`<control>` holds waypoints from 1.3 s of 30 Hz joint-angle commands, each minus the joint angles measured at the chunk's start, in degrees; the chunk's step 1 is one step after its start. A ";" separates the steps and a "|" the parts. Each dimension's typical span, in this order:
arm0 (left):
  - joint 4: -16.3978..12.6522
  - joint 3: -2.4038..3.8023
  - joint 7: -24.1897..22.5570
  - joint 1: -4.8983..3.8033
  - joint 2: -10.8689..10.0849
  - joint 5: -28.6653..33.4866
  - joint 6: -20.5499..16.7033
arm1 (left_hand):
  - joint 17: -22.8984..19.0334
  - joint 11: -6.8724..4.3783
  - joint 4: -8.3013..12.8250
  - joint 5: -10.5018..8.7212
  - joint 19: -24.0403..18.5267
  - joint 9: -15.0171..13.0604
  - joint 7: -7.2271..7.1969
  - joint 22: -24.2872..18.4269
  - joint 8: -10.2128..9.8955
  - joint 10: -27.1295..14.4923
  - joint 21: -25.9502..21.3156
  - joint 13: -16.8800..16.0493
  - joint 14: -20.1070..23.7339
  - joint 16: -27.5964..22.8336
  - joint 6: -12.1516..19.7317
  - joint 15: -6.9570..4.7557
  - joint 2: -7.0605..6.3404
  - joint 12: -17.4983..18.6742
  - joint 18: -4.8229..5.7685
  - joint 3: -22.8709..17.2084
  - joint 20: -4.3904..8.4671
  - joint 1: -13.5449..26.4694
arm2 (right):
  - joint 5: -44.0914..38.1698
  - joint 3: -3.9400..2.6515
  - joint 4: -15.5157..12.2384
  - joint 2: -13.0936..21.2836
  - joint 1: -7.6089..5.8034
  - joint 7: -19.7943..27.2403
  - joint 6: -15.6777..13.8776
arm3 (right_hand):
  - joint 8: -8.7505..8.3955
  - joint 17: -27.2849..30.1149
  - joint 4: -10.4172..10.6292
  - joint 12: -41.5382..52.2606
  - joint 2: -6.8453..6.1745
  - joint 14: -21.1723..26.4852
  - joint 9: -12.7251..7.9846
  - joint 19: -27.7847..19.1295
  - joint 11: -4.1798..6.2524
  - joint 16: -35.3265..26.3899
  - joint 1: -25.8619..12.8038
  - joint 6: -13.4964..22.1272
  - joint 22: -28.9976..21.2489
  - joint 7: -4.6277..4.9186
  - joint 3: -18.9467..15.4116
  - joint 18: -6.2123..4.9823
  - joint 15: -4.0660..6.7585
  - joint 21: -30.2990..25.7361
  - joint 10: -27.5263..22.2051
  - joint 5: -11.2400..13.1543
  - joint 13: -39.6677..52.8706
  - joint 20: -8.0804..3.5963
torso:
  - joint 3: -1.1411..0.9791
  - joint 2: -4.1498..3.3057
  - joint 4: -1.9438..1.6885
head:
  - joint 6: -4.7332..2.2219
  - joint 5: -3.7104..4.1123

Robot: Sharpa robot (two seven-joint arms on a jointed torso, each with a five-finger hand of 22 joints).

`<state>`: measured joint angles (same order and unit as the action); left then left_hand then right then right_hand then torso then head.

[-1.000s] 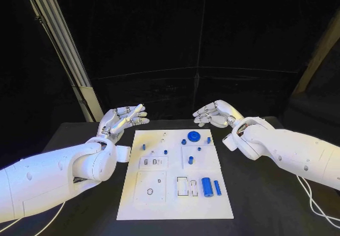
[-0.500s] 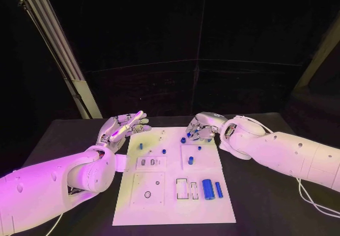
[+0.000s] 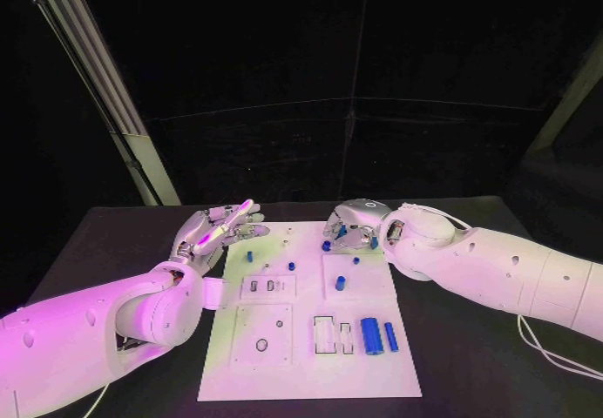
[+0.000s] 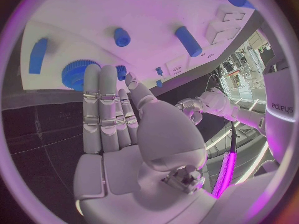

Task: Assemble the parts on the task board

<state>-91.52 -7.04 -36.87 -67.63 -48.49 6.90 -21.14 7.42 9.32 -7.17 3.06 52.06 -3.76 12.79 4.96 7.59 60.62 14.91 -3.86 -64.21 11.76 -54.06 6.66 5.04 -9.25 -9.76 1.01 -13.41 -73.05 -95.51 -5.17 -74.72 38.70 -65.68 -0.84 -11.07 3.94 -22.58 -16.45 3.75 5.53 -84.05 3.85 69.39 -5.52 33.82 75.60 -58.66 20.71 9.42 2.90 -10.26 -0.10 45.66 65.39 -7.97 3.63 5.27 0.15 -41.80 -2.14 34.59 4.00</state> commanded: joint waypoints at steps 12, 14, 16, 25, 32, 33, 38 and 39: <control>-0.06 0.06 0.57 -0.16 -0.02 -0.42 1.62 | 0.07 0.24 0.40 0.07 0.35 0.08 0.09 -0.15 -0.41 -0.02 -0.41 0.11 0.18 -0.22 -0.33 0.25 0.00 0.44 -0.80 0.08 -0.07 -0.38 | -2.62 -0.06 1.15 -1.41 -0.22 -1.18 2.75 | -0.27 -18.80 0.14 -0.17 -0.84 -1.67 -0.08 1.91 -0.20 21.27 -2.58 0.38 18.27 0.29 7.14 1.73 -0.05 16.88 -0.25 0.12 -0.05 0.59 | -0.09 -0.63 -0.12 | 0.13 -0.03; -0.07 0.06 0.62 -0.16 -0.02 -0.42 1.66 | 0.07 0.24 0.40 0.07 0.35 0.08 0.09 -0.15 -0.41 -0.02 -0.41 0.11 0.18 -0.22 -0.33 0.25 0.00 0.44 -0.80 0.08 -0.07 -0.38 | -2.71 -0.06 1.45 -1.60 -0.23 -1.32 3.10 | -0.24 -20.24 0.21 -0.10 -1.19 -1.23 -0.07 1.68 -0.25 23.10 -2.94 0.44 19.82 0.33 8.50 1.81 -0.28 18.36 -0.37 0.15 -0.03 0.70 | -0.13 -0.67 -0.13 | 0.16 -0.05; -0.07 0.06 0.66 -0.16 -0.02 -0.43 1.70 | 0.07 0.26 0.44 0.07 0.34 0.08 0.11 -0.18 -0.47 -0.05 -0.46 0.11 0.21 -0.28 -0.31 0.27 0.00 0.52 -0.80 0.10 -0.08 -0.38 | -2.77 -0.06 1.69 -1.77 -0.23 -1.42 3.50 | -0.29 -21.06 0.26 -0.17 -1.48 -1.07 -0.08 1.57 -0.27 24.08 -3.19 0.56 20.64 0.45 9.20 1.90 -0.30 19.12 -0.55 0.18 -0.06 0.81 | -0.14 -0.70 -0.14 | 0.10 -0.07; 0.13 0.06 0.85 -0.17 -0.01 -0.43 1.81 | 0.08 0.28 0.50 0.08 0.33 0.08 0.13 -0.22 -0.54 -0.07 -0.52 0.11 0.24 -0.34 -0.29 0.29 0.00 0.60 -0.80 0.12 -0.10 -0.39 | -3.34 -0.06 2.61 -2.65 -0.24 -1.74 5.14 | -0.29 -23.15 0.48 -0.17 -2.40 -0.67 -0.08 1.27 -0.46 26.72 -3.86 0.78 22.88 0.55 11.29 2.12 -0.47 21.21 -0.97 0.79 -0.06 1.09 | -0.29 -0.91 0.03 | 0.27 -0.32; 0.32 0.06 0.98 -0.17 0.03 -0.43 1.92 | 0.09 0.32 0.55 0.07 0.32 0.09 0.17 -0.28 -0.63 -0.12 -0.59 0.12 0.27 -0.41 -0.26 0.32 0.01 0.71 -0.80 0.14 -0.12 -0.39 | -3.49 -0.05 3.13 -3.27 -0.25 -1.60 5.73 | -0.15 -24.82 0.70 -0.06 -2.31 -0.74 -0.01 1.61 -0.36 28.39 -3.97 0.35 24.72 0.42 12.44 2.35 -0.44 22.54 -0.58 1.04 -0.02 1.13 | -0.34 -1.04 0.05 | 0.39 -0.46; 0.35 0.06 1.00 -0.17 0.02 -0.43 1.93 | 0.10 0.33 0.57 0.07 0.31 0.09 0.18 -0.29 -0.65 -0.13 -0.60 0.12 0.28 -0.43 -0.25 0.33 0.02 0.73 -0.80 0.15 -0.12 -0.39 | -3.50 -0.05 3.13 -3.29 -0.25 -1.54 5.65 | -0.11 -25.17 0.77 -0.03 -2.27 -0.77 0.01 1.72 -0.32 28.74 -4.01 0.20 25.14 0.38 12.67 2.41 -0.42 22.83 -0.41 1.07 -0.01 1.12 | -0.37 -1.05 0.07 | 0.40 -0.48; 0.39 0.06 1.11 -0.17 -0.04 -0.43 1.91 | 0.11 0.35 0.61 0.07 0.31 0.09 0.21 -0.32 -0.72 -0.18 -0.65 0.12 0.30 -0.48 -0.23 0.35 0.03 0.82 -0.80 0.17 -0.14 -0.39 | -3.52 -0.05 3.07 -3.22 -0.25 -1.49 4.52 | 0.10 -26.84 1.34 0.14 -2.12 -0.89 0.11 2.38 -0.02 30.46 -4.48 -0.83 27.53 0.08 13.90 2.74 -0.22 24.49 0.79 1.09 0.05 1.02 | -0.40 -1.13 0.15 | 0.49 -0.53; 0.40 0.06 1.13 -0.17 -0.05 -0.43 1.92 | 0.11 0.36 0.62 0.07 0.31 0.09 0.21 -0.33 -0.73 -0.19 -0.66 0.12 0.30 -0.49 -0.22 0.35 0.04 0.84 -0.80 0.17 -0.14 -0.39 | -3.52 -0.05 3.04 -3.19 -0.25 -1.52 4.09 | 0.17 -27.05 1.46 0.19 -2.04 -0.90 0.14 2.49 0.06 30.68 -4.54 -1.06 27.90 0.02 14.11 2.79 -0.17 24.74 1.05 1.09 0.06 0.99 | -0.40 -1.12 0.15 | 0.51 -0.54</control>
<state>-91.08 -7.03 -35.67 -67.69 -48.53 6.79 -20.08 7.45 9.32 -7.02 3.06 52.05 -3.74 12.79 4.67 7.13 60.62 14.46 -3.81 -63.99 11.53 -54.05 6.87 5.04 -8.65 -9.73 1.17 -13.42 -73.05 -98.51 -5.34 -71.69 35.46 -66.02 -2.29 -6.91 3.93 -49.50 -14.92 3.77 3.63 -84.04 3.87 71.62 -5.43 64.38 71.63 -59.41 48.41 9.44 16.69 -7.97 -0.10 70.27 66.14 -7.01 3.62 6.32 -0.21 -42.87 -2.03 35.06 3.47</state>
